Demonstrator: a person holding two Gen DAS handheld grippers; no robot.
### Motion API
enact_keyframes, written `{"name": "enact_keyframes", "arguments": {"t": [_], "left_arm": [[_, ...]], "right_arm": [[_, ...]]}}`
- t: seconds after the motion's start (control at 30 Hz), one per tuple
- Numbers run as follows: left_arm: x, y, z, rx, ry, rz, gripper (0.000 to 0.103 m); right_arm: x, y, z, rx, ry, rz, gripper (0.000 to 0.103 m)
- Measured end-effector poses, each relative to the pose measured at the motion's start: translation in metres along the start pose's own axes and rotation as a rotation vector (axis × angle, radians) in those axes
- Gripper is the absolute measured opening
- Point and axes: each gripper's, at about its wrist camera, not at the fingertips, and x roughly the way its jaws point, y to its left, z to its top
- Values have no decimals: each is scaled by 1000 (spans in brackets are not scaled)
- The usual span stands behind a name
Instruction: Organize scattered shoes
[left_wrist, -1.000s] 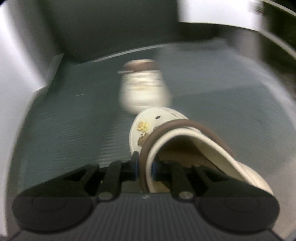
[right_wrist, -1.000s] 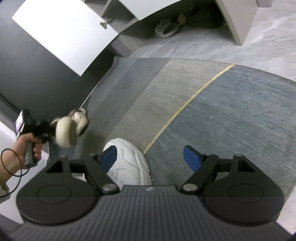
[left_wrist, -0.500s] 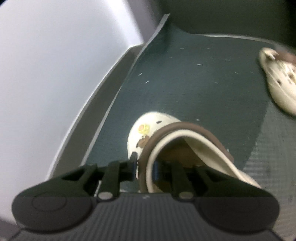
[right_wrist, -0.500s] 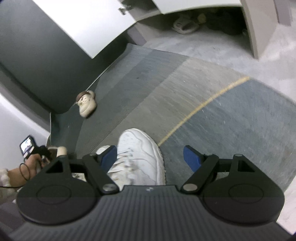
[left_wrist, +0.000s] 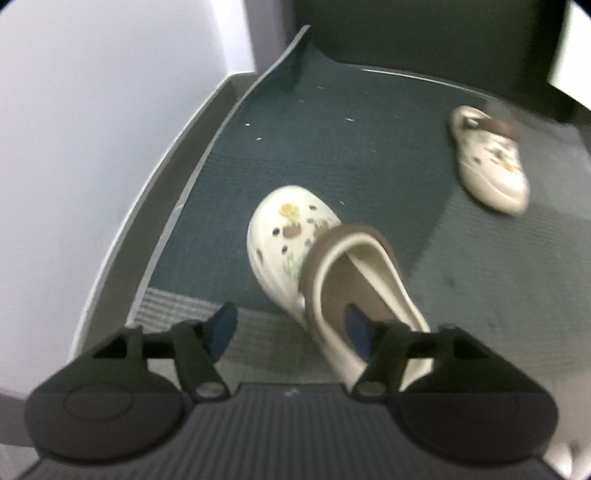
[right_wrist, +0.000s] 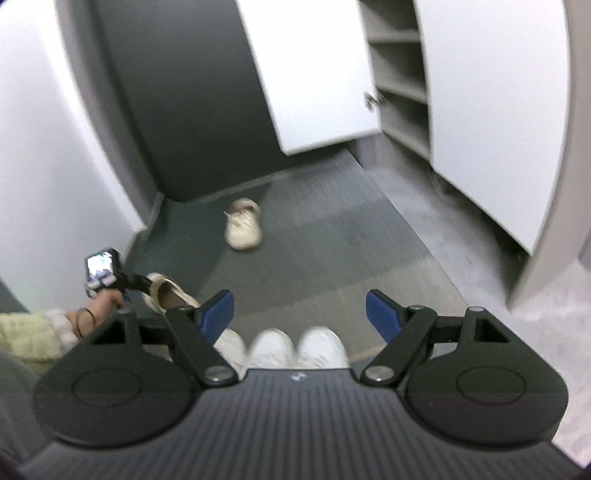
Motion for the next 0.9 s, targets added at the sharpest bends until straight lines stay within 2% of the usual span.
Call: {"name": "enact_keyframes", "arguments": {"t": [0.1, 0.23, 0.33, 0.43, 0.53, 0.67, 0.83, 0.9], "left_arm": [[-49, 12, -7, 71, -33, -28, 84], [-115, 35, -11, 131, -94, -62, 93], [-171, 62, -14, 144, -136, -96, 95], [-214, 83, -16, 116, -174, -112, 101], [-262, 103, -16, 69, -230, -115, 103], [-313, 120, -6, 21, -273, -117, 103], [-376, 135, 16, -13, -325, -140, 103], [-397, 140, 21, -24, -356, -133, 103]], "right_arm": [[-6, 38, 14, 17, -25, 65, 84], [17, 88, 29, 7, 41, 36, 84], [31, 120, 42, 44, 52, 79, 84], [46, 142, 47, 95, 109, 72, 93], [62, 152, 48, 137, 167, 76, 93], [86, 172, 52, 121, 175, 116, 93], [128, 194, 69, 203, 185, 190, 93], [136, 208, 77, 185, 167, 208, 93]]}}
